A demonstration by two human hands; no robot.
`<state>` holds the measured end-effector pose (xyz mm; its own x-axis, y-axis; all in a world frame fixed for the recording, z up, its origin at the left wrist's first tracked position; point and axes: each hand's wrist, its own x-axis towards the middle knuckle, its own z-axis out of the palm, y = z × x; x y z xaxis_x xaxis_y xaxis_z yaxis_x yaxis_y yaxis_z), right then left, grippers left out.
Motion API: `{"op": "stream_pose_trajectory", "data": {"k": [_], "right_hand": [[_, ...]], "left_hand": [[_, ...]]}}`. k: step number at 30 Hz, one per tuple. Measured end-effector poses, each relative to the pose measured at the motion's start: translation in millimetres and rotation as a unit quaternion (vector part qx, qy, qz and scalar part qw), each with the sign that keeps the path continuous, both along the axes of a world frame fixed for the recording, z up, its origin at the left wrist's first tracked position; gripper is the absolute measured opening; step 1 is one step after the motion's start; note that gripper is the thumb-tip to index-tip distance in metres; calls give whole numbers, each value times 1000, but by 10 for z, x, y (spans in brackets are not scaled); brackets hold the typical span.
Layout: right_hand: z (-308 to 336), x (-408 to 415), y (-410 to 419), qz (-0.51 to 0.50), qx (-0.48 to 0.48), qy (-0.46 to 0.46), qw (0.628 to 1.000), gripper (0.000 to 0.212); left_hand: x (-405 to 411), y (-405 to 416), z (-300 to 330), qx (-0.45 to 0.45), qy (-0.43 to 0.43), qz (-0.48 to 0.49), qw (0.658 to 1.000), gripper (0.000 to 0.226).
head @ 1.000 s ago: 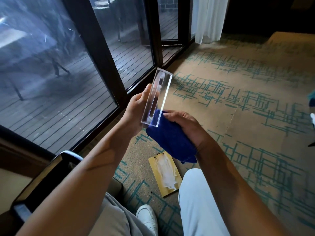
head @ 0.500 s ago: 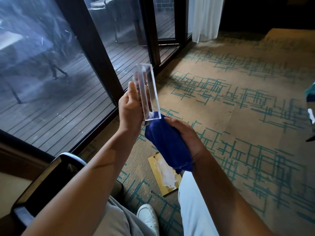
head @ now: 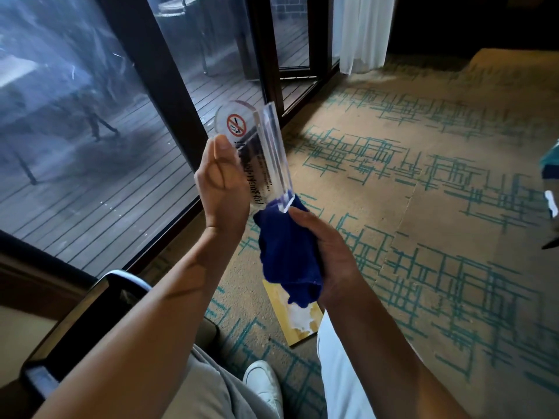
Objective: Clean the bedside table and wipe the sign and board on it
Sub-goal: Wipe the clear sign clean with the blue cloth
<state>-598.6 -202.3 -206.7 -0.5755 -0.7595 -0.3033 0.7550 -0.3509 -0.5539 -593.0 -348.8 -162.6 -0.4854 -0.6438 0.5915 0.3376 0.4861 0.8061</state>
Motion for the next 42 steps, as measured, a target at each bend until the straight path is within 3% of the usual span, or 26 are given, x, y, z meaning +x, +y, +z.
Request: {"op": "stream_pose_trajectory", "data": {"k": [5,11,13,15,18,21,23,26,29,36,42], "right_hand": [[89,-247,82,0,60,19,998,62],[59,-408,102,-49,66,44,996,46],[45,-422,110,-72,74,56,993,37],[25,-424,122,-95,89,67,989,28],[-6,-402,123,-138,103,99,980,26],[-29,-348,111,-142,120,138,973,33],[-28,-317,119,-105,100,97,985,33],[4,-323,142,-65,88,56,992,32],[48,-290,113,-55,99,67,991,33],[52,-300,99,-77,49,103,990,16],[-21,-334,215,-81,99,174,976,24]], "left_hand": [[13,44,-19,35,-25,-49,998,30],[44,9,-33,84,-89,-135,983,32],[67,19,-18,108,-122,-197,967,46],[104,35,-35,129,-150,-248,948,80],[139,102,-75,137,-160,-231,950,102],[129,105,-76,150,-135,-159,967,80],[129,69,-61,152,-123,-150,969,66],[139,34,-61,156,-111,-150,970,63],[130,42,-22,223,-77,-139,962,51],[132,65,23,251,-90,-177,947,59],[176,8,92,123,-165,-220,954,76]]}}
